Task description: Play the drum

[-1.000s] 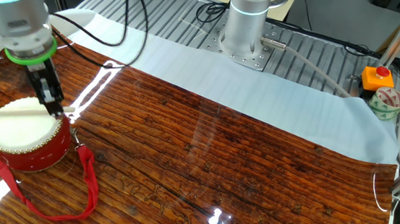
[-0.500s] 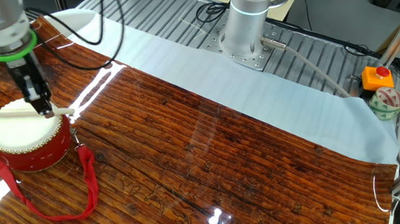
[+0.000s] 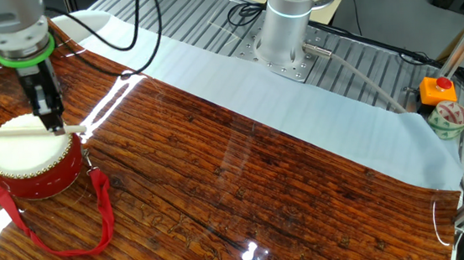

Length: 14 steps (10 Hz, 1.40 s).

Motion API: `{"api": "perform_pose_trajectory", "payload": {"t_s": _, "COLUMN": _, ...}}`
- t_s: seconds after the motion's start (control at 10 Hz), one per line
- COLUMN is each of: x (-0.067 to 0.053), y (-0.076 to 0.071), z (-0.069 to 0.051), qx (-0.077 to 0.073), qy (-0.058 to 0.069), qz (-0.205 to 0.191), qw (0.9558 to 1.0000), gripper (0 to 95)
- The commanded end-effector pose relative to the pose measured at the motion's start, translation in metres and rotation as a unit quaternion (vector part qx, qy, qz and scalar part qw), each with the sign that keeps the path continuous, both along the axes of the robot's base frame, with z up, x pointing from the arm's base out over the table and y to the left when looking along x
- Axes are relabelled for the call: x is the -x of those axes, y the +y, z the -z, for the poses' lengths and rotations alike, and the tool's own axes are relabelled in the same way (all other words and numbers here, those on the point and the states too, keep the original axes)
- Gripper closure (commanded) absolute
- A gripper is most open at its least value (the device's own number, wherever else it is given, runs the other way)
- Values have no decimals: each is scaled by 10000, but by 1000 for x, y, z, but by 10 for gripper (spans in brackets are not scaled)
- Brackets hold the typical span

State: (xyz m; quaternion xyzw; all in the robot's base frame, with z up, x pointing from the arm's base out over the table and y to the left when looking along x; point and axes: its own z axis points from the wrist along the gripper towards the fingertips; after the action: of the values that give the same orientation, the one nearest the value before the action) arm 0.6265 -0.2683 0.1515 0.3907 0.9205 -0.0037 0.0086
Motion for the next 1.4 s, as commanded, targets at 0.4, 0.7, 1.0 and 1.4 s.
{"api": "perform_pose_trajectory", "payload": {"t_s": 0.4, "x": 8, "y": 7, "z": 2, "qx": -44, "qy": -37, "qz": 515, "qw": 9987, "gripper": 570}}
{"api": "perform_pose_trajectory", "payload": {"t_s": 0.7, "x": 14, "y": 13, "z": 5, "qx": -2, "qy": -28, "qz": 468, "qw": 9989, "gripper": 570}}
{"api": "perform_pose_trajectory", "payload": {"t_s": 1.0, "x": 15, "y": 14, "z": 5, "qx": -13, "qy": -17, "qz": 388, "qw": 9992, "gripper": 570}}
{"api": "perform_pose_trajectory", "payload": {"t_s": 1.4, "x": 27, "y": 23, "z": 3, "qx": -13, "qy": -17, "qz": 358, "qw": 9994, "gripper": 570}}
